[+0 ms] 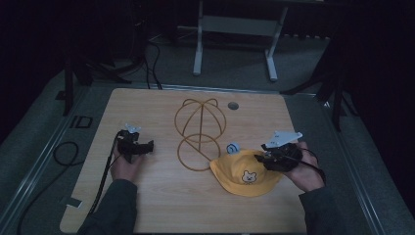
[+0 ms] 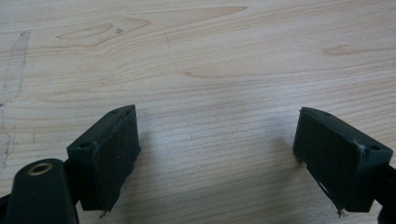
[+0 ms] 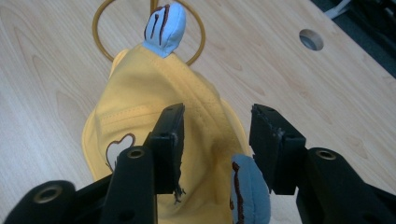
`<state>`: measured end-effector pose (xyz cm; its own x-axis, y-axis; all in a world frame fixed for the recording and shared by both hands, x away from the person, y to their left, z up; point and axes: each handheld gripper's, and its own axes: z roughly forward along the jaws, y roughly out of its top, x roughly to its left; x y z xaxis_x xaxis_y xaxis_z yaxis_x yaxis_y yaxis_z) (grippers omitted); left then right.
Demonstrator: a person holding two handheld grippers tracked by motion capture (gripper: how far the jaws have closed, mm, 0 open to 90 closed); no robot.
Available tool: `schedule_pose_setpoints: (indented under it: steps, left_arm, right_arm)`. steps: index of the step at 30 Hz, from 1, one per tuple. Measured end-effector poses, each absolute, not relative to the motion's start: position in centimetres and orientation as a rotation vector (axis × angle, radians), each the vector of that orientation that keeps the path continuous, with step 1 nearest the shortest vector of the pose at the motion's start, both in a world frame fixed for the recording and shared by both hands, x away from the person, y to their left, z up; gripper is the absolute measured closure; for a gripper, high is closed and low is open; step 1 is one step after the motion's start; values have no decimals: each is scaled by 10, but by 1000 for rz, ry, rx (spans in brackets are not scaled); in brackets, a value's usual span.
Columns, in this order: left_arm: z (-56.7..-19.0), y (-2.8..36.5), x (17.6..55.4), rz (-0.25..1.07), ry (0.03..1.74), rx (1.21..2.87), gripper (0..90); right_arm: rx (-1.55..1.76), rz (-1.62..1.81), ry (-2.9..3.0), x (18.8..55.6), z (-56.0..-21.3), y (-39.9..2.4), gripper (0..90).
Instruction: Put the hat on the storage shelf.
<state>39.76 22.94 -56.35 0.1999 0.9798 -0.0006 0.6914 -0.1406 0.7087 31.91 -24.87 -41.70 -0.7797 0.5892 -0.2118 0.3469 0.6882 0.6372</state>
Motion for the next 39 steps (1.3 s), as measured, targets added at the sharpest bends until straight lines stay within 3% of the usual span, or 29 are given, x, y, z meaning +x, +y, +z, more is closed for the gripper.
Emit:
schedule_pose_setpoints:
  steps: [24,39]
  left_arm:
    - [-564,229,398,645,1552,1902,146]
    - [-564,229,398,645,1553,1901,146]
  right_arm:
    - [684,701,2647,340,-419,-232,389]
    - [644,581,2742,352,-425,-220,434]
